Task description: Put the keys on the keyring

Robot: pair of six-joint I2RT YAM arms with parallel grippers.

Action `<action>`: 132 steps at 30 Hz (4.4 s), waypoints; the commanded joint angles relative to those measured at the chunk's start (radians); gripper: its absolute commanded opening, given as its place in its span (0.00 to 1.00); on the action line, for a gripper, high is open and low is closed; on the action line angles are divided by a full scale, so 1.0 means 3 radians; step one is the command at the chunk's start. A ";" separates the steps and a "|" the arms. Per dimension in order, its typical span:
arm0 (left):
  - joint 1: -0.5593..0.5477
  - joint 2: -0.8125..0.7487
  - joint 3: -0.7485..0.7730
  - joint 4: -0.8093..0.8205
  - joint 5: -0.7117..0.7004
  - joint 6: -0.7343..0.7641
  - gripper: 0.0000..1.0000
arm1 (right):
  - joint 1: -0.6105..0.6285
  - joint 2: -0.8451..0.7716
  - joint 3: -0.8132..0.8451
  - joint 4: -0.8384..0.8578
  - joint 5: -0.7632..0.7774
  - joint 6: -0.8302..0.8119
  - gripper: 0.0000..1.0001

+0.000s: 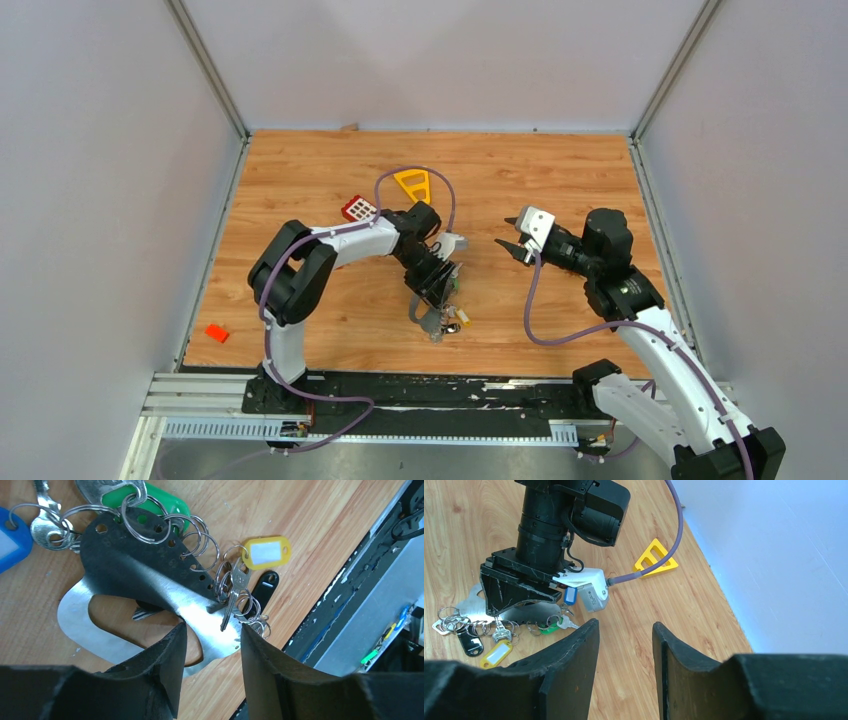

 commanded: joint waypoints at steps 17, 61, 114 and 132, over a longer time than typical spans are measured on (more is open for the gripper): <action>-0.0036 -0.0009 -0.0054 0.0146 0.0210 -0.0115 0.44 | -0.0008 0.0021 0.0008 0.0055 -0.0078 0.0041 0.44; -0.0375 -0.0349 0.0209 0.0137 0.0035 0.0303 0.60 | -0.0009 -0.0046 -0.0003 0.0066 -0.0053 0.0038 0.45; 0.1071 -0.3994 -0.2021 0.2513 -0.2462 0.0511 1.00 | -0.0075 -0.0609 -0.0199 0.0458 0.1718 0.1487 1.00; 0.1068 -0.3840 -0.1826 0.2222 -0.2318 0.0486 1.00 | -0.0070 -0.0549 -0.0265 0.0508 0.1863 0.1457 1.00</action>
